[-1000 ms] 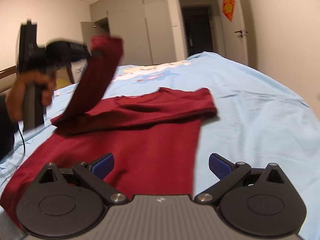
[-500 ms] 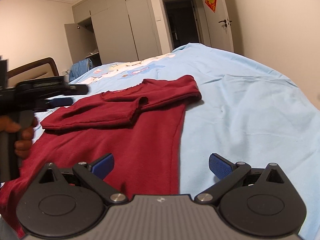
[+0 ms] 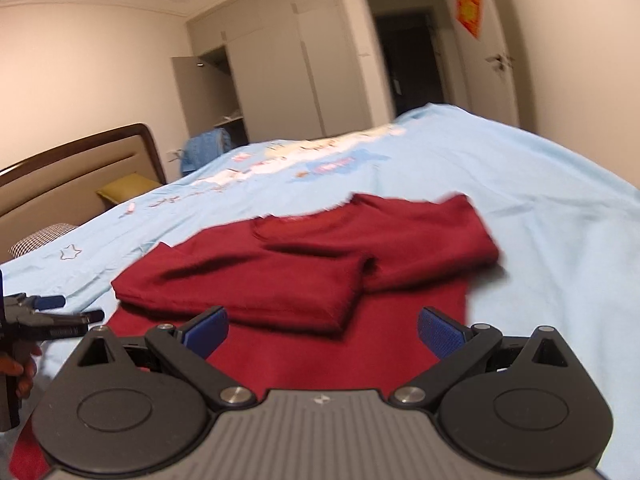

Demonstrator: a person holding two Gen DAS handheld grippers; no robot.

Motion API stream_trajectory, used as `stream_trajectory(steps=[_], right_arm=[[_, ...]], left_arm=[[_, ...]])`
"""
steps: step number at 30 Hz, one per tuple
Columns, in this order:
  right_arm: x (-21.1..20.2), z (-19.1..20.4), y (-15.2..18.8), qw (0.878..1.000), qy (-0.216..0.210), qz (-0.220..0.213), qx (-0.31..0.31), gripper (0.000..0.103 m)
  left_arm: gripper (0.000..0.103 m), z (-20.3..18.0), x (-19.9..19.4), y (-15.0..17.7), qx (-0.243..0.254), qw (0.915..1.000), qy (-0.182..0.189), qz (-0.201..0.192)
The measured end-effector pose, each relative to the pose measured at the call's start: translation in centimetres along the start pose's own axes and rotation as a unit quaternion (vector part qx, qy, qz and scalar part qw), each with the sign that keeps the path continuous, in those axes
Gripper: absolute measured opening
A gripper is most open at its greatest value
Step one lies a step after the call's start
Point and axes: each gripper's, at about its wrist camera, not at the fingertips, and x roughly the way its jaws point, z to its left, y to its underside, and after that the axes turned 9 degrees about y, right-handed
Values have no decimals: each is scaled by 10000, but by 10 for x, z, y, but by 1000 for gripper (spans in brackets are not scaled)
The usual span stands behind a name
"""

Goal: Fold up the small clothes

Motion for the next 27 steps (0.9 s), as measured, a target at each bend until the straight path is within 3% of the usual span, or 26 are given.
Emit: stream_trajectory(steps=[7,11,15,17,20,22,24,26,27], right_arm=[[64,38,-8,9987,-374,-122,-329,103],[87,41,3,9985,-378,143,-366,103],[89,32,11,9983,-535,129,-176,103],[90,27,13,9980,-610,157,-71,103],[92,24,14,9976,-666,212,19,103],[92,24,15,9976,-659,216,15,103],[92,25,15,9977,-637,210,-13,103],[92,26,15,9978,-635,210,-17,103],[92,26,15,9977,-640,208,-10,103]], left_arm=[[85,-17,24,-11,590,9979,226,-172],[86,-18,33,-19,657,9970,308,-262],[83,-14,45,-27,649,9974,94,-310],[76,-11,48,-31,576,9975,-33,-401],[74,-10,44,-34,574,9959,104,-689],[73,-18,41,-34,832,9931,101,-820],[61,-26,42,-33,1071,9908,73,-819],[29,-28,49,-34,1171,9907,154,-679],[24,-29,50,-34,1165,9911,173,-623]])
